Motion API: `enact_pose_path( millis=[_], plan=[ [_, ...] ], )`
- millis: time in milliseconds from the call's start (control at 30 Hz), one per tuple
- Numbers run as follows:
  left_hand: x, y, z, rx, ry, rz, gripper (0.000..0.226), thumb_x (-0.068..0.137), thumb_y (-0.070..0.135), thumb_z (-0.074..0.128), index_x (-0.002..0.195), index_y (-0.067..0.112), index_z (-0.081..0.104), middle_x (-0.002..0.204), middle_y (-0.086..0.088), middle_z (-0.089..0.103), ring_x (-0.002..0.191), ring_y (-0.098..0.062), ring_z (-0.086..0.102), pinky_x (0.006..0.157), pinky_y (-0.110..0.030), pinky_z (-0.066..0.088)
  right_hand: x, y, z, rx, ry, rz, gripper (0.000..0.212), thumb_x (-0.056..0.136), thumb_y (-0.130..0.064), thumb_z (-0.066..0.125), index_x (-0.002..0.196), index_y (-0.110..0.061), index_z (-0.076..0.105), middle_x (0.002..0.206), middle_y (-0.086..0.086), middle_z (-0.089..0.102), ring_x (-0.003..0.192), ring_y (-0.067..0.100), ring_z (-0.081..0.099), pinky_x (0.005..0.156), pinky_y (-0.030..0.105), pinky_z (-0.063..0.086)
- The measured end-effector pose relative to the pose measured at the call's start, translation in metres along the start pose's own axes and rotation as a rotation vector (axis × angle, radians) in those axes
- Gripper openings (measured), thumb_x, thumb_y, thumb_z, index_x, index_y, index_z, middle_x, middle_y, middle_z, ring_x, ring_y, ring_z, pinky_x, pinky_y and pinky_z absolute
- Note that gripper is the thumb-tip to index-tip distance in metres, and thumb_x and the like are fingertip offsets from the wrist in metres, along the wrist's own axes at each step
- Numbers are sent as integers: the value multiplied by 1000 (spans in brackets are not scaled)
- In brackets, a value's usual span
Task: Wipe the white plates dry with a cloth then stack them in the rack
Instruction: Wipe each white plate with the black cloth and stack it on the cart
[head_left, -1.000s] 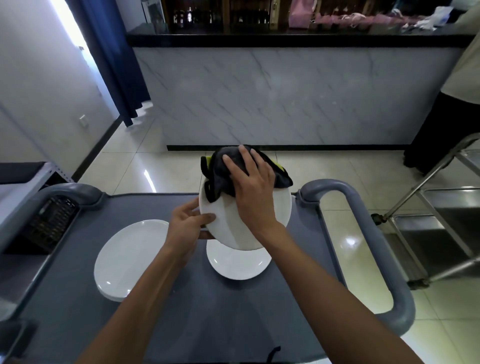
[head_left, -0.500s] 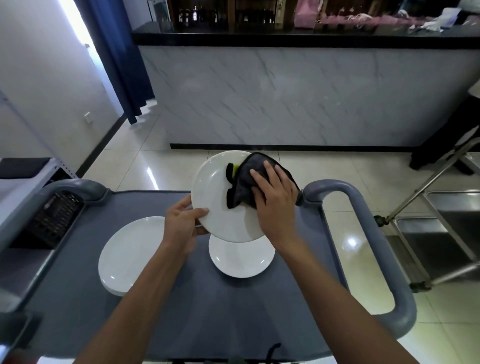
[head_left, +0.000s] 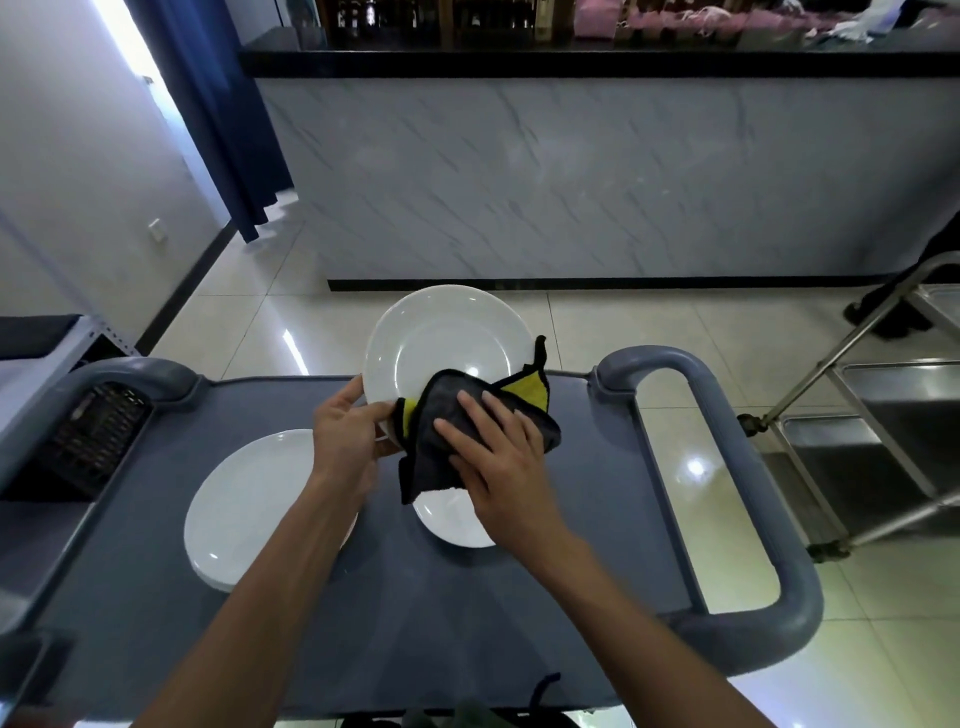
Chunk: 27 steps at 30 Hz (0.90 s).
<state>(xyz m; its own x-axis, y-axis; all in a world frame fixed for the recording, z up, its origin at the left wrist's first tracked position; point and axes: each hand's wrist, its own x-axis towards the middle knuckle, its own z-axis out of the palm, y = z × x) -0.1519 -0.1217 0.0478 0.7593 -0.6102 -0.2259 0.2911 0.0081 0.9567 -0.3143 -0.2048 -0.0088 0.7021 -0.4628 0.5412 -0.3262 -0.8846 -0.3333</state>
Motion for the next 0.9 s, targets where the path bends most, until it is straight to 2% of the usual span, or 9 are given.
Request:
enact_pose_path(
  millis=[67, 167, 367, 500, 600, 800, 900],
  plan=[
    [2, 1, -2, 0, 2, 0, 40, 89, -7, 58, 117, 19, 70, 84, -4, 76, 72, -26, 70, 60, -40, 61, -5, 9, 0, -28, -13, -70, 46, 96, -16, 59, 140, -28, 56, 158, 3, 39, 148, 28, 31, 115, 52, 29],
    [4, 1, -2, -12, -7, -7, 42, 88, -9, 59, 119, 17, 68, 88, -4, 76, 73, -27, 70, 58, -39, 60, -4, 25, -3, -45, 36, -40, 53, 92, -6, 64, 140, -28, 56, 159, 4, 38, 149, 27, 30, 116, 54, 27],
    [5, 3, -1, 21, -76, 7, 42, 88, -8, 60, 117, 21, 69, 91, 0, 77, 71, -22, 73, 55, -34, 58, 17, 50, -12, -21, 165, 77, 41, 100, -17, 54, 140, -27, 57, 157, 6, 40, 147, 28, 32, 113, 54, 32],
    [5, 0, -1, 56, -130, -2, 41, 88, -8, 61, 114, 22, 71, 98, -5, 77, 79, -27, 73, 61, -40, 60, 36, 59, -23, -25, 200, 141, 40, 100, -19, 52, 139, -25, 58, 155, 8, 44, 144, 32, 36, 110, 55, 37],
    [5, -1, 0, 79, -177, -13, 42, 87, -10, 61, 112, 22, 72, 100, -7, 77, 81, -30, 72, 62, -42, 60, 50, 60, -29, -7, 208, 186, 39, 100, -17, 53, 138, -24, 60, 154, 9, 45, 142, 34, 38, 111, 54, 36],
    [6, 6, 2, 135, -200, -5, 47, 84, -14, 61, 124, 11, 68, 99, -13, 76, 80, -34, 68, 59, -40, 59, 74, 53, -35, 28, 190, 211, 40, 101, -15, 54, 140, -23, 57, 156, 10, 41, 145, 34, 35, 112, 54, 32],
    [7, 12, 2, 187, -226, 23, 46, 84, -13, 62, 118, 16, 70, 97, -13, 76, 81, -35, 69, 59, -41, 59, 83, 44, -35, 42, 193, 212, 41, 101, -14, 55, 141, -23, 57, 157, 9, 40, 146, 33, 34, 113, 54, 32]
  ],
)
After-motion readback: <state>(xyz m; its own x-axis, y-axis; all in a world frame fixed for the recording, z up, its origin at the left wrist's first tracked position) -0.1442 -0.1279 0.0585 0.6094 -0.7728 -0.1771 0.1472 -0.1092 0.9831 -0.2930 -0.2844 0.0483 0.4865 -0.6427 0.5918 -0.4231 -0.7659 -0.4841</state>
